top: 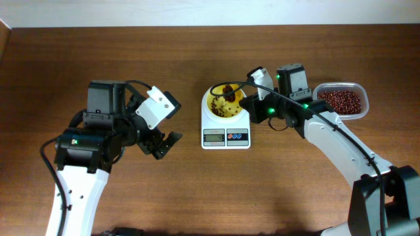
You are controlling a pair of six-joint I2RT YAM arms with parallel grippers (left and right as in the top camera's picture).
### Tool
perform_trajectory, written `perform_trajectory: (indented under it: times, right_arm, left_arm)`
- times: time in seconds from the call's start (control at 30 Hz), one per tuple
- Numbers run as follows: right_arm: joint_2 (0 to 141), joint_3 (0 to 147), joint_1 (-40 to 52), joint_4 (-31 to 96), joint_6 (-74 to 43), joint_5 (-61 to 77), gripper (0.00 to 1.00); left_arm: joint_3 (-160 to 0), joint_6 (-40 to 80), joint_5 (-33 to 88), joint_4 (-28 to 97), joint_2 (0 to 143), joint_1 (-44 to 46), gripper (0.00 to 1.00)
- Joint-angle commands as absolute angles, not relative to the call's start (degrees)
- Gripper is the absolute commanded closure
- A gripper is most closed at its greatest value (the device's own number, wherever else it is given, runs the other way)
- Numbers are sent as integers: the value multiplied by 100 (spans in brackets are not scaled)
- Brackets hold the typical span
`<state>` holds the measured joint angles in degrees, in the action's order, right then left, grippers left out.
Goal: Scoop item into bowl and weigh 50g on scale
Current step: 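Tilt the scoop with the right gripper to pour beans into the bowl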
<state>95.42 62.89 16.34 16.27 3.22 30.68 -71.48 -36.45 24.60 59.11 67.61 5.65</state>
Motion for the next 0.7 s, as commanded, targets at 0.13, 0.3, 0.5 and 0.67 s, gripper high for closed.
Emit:
perform_trajectory:
  times: [0.13, 0.3, 0.5, 0.67]
  right_arm:
    - [9170, 6405, 1800, 1710, 414, 2469, 96]
    - [9035, 6410, 1885, 1734, 429, 2303, 96]
    - [9017, 6410, 1966, 1734, 427, 2029, 96]
    - [8980, 6410, 2237, 1737, 429, 1385, 96]
  left_arm:
    - [-7249, -3734, 2458, 5907, 6759, 548, 1]
    - [-7249, -3734, 2458, 5907, 6759, 548, 1]
    - [-7249, -3734, 2458, 5907, 6759, 548, 1]
    - [-7249, -3734, 2458, 5907, 6759, 545, 1]
